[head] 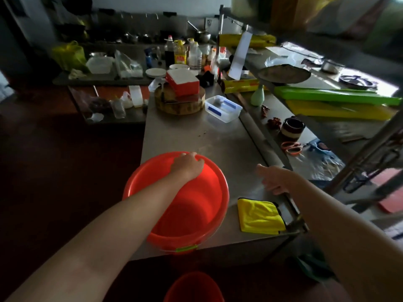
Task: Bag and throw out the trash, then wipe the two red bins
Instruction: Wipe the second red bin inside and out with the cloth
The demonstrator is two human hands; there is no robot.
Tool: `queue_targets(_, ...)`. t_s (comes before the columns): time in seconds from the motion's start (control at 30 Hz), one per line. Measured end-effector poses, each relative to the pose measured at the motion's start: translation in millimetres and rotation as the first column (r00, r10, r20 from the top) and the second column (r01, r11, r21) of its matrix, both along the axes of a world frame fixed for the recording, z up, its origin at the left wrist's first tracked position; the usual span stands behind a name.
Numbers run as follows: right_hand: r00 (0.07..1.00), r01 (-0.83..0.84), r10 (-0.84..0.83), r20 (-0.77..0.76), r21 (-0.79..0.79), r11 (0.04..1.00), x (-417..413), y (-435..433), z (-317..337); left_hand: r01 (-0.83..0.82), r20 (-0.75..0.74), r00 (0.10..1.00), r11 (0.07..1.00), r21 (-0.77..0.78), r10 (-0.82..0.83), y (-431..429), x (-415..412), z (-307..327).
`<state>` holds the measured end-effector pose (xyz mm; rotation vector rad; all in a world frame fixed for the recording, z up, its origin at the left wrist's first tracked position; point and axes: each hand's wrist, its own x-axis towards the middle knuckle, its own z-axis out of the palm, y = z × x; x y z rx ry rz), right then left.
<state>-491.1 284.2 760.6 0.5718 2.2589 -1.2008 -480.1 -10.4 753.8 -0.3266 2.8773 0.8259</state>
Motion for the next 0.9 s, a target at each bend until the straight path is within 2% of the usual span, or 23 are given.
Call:
queue_targets(0.13,0.996,-0.044,0.050,0.077,-0.080,0.996,-6.6,49.4,-7.6,0.035,-0.066,0.997,0.996,0.081,-0.030,86.0,-10.3,6.3)
queue_targets(0.23,0.996,-0.067,0.071,0.052,-0.067,0.995,-12.4,78.0,-16.7,0.039,-0.088,0.996,0.993,0.113,-0.029,146.6,-21.1,5.7)
queue_targets(0.33,0.991,-0.115,0.120,0.056,-0.087,0.990,-15.0,95.8,-26.6,0.056,-0.052,0.997,0.987,0.148,-0.049,191.4,-25.9,-9.1)
queue_targets(0.47,0.995,-0.100,0.103,0.014,-0.125,0.987,-25.2,108.3,-55.4,0.045,0.063,0.997,0.989,0.144,-0.055,218.9,-26.4,-49.0)
queue_targets(0.63,0.974,-0.201,0.208,0.092,-0.077,0.976,-28.7,118.6,-124.7,-0.058,0.249,0.968,0.982,0.182,0.011,224.4,-20.5,-123.1)
queue_targets(0.77,0.977,-0.215,0.215,0.007,0.035,0.976,-22.7,126.9,-193.0,-0.085,0.362,0.932,0.975,0.205,0.005,226.4,-8.4,-191.0)
queue_targets(0.9,0.902,-0.402,0.427,-0.065,0.237,0.885,-1.8,135.1,-244.2,-0.176,0.416,0.906,0.964,0.197,0.080,235.8,10.4,-251.1)
